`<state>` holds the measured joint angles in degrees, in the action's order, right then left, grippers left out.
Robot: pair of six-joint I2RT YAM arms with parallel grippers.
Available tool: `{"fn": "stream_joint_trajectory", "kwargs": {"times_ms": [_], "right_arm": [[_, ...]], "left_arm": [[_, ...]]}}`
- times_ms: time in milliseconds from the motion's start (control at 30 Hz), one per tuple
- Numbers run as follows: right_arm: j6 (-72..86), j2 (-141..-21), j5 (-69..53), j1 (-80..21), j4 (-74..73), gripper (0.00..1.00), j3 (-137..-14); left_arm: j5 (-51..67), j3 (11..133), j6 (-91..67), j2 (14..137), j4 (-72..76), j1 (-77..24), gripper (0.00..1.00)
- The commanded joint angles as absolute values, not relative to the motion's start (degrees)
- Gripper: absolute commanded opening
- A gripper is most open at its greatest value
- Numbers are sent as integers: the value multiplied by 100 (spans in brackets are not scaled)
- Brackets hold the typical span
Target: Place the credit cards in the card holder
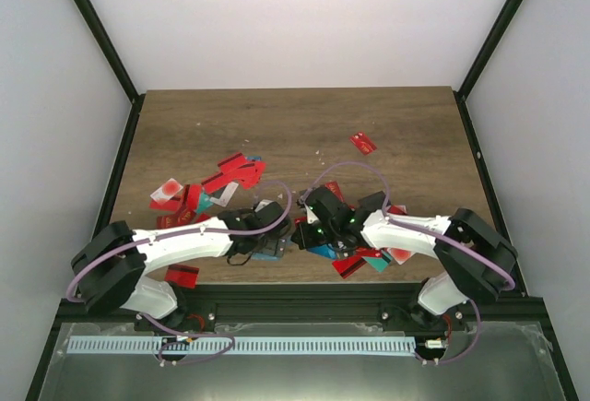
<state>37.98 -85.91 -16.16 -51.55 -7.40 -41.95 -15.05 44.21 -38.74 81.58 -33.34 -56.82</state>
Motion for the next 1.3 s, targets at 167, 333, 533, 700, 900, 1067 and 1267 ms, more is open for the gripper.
{"fn": "stream_joint_trajectory", "kwargs": {"times_ms": [167,333,533,700,900,1067,1267], "right_arm": [[3720,-8377,-1522,-5064,-779,1,-4115],[3711,-8326,-1518,-5054,-805,1,-4116],[3709,-8299,-1483,-5045,-835,1,-4092],[3722,-8255,-1466,-5036,-844,1,-4070],[3638,-8244,-1426,-4945,-967,1,-4076],[3569,-8231,-1372,-4849,-993,1,-4015],[3546,-8257,-1510,-4821,-904,1,-3939]], "left_arm": [[-1557,4417,-3772,8284,-3240,-5748,93],[-1633,4385,-3762,8396,-3216,-5768,92],[-1626,4431,-3722,8452,-3183,-5867,98],[-1917,4502,-3795,8619,-3430,-5917,98],[-2696,4790,-3968,8437,-4146,-5925,93],[-2857,4844,-4112,7974,-4215,-5922,90],[-3100,4681,-4186,7916,-4082,-5804,85]]}}
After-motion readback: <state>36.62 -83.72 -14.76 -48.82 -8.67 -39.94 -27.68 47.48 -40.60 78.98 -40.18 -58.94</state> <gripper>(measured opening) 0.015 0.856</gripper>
